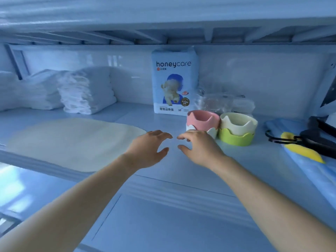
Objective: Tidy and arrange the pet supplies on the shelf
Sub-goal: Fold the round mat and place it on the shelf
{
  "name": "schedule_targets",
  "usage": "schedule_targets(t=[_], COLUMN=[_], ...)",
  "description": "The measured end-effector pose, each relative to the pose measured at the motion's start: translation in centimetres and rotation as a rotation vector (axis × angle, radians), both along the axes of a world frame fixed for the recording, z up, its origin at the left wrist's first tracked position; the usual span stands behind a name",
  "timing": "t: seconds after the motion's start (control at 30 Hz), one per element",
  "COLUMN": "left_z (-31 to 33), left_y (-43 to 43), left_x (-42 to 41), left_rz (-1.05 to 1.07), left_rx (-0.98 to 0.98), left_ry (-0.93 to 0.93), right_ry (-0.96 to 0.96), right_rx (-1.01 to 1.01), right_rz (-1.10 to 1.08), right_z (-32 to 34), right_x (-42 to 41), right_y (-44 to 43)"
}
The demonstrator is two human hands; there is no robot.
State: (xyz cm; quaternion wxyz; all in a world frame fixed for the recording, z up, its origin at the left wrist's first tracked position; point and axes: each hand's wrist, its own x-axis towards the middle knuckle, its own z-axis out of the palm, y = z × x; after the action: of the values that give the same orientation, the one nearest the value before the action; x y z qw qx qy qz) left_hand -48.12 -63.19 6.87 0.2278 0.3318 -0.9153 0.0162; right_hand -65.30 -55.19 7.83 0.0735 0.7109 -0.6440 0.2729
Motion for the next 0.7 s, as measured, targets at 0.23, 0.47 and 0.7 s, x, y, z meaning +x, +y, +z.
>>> schedule_targets(t=[0.23,0.47,0.7], left_z=[-0.8,-2.2,-3.3], left_y=[-5.1,-7.5,-8.1], left_x=[12.4,20.3,22.3], left_rz=[0.135,0.213,0.217], left_rx=[-0.007,0.145,0.216], left_ry=[-0.076,-0.150,-0.062], right_ry=[-0.008,-0.002,0.047], right_rx=[0.029,0.099,0.190], right_rz=[0.116,0.184,0.196], right_z=[-1.2,-3.0,-3.3], right_x=[10.1,16.7,17.9], right_y=[-7.2,-11.2,-12.2])
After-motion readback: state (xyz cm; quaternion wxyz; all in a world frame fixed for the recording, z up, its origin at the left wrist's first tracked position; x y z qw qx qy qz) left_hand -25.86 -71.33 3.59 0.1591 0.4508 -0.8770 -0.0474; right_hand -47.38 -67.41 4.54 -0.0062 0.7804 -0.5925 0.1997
